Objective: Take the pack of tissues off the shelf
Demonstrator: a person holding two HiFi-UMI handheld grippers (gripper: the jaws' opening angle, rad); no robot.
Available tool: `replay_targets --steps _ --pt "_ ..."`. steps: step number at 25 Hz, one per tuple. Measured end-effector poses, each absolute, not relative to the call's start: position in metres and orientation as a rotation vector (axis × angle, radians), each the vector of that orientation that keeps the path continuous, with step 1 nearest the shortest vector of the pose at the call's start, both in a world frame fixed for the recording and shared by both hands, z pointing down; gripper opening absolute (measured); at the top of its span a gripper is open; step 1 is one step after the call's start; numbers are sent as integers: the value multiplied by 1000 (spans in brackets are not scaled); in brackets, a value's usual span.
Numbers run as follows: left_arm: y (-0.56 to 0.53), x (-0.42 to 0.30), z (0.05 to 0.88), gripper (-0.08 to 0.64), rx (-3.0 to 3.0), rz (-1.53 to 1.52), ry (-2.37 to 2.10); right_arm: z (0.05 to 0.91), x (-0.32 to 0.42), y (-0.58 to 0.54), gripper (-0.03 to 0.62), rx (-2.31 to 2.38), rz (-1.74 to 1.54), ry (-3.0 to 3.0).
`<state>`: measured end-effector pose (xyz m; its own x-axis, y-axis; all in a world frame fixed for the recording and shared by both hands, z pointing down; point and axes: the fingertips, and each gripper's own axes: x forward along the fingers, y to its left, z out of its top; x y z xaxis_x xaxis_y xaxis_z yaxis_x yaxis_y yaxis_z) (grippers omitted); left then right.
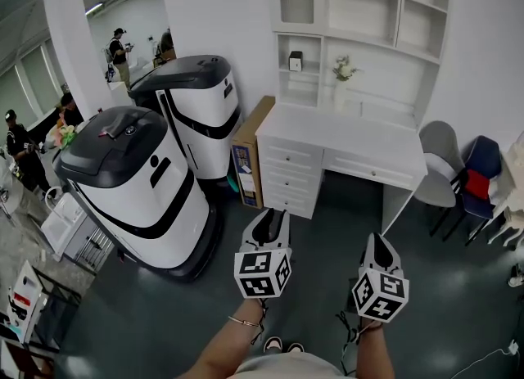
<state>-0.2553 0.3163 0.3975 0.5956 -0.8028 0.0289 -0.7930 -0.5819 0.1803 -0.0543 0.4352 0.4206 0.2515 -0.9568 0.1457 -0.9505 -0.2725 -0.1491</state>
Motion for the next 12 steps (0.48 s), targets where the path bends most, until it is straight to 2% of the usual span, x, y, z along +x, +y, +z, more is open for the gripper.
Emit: replay_targets --steps 4,12 --pt "310 -257 396 150 2661 -64 -1363 420 -53 434 6 -2471 -324 1870" --pt "298 -257 399 302 2727 -58 -1307 422 -56 426 6 -2496 -329 1850"
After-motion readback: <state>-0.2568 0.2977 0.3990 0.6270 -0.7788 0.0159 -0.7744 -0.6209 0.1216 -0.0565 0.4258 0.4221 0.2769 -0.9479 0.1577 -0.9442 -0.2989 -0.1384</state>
